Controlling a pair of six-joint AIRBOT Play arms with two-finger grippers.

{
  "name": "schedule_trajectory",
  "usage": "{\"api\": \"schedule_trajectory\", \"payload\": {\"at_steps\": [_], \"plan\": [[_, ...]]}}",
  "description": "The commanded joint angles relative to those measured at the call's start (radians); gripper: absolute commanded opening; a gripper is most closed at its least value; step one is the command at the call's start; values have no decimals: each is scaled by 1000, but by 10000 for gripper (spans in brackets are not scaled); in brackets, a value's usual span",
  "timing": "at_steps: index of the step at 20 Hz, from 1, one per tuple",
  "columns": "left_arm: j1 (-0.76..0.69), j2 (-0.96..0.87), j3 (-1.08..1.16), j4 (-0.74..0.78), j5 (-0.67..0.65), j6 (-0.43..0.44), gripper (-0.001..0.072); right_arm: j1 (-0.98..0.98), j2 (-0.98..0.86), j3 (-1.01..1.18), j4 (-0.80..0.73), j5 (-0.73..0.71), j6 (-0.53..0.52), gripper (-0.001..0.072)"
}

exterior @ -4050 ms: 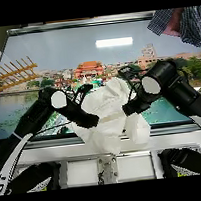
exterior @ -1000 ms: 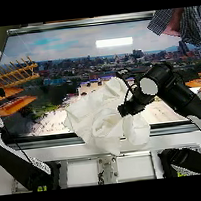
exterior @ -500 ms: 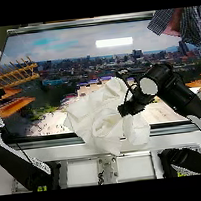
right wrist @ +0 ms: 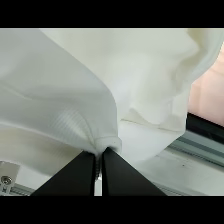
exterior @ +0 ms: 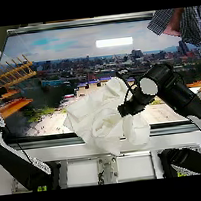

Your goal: Fold the clothes and pants, and hang the long-sleeved shirts on hangers.

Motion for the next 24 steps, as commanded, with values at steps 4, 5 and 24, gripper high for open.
{"api": "schedule_trajectory", "payload": {"at_steps": [4, 5, 24], "plan": [[-42, 102, 1, 12, -105, -14, 16, 0, 0, 0, 0, 0, 0, 23], [-54, 127, 1, 12, -114, -13, 16, 0, 0, 0, 0, 0, 0, 23], [-372, 915, -374, -827, -676, 1116, 16, 0, 0, 0, 0, 0, 0, 23]]}}
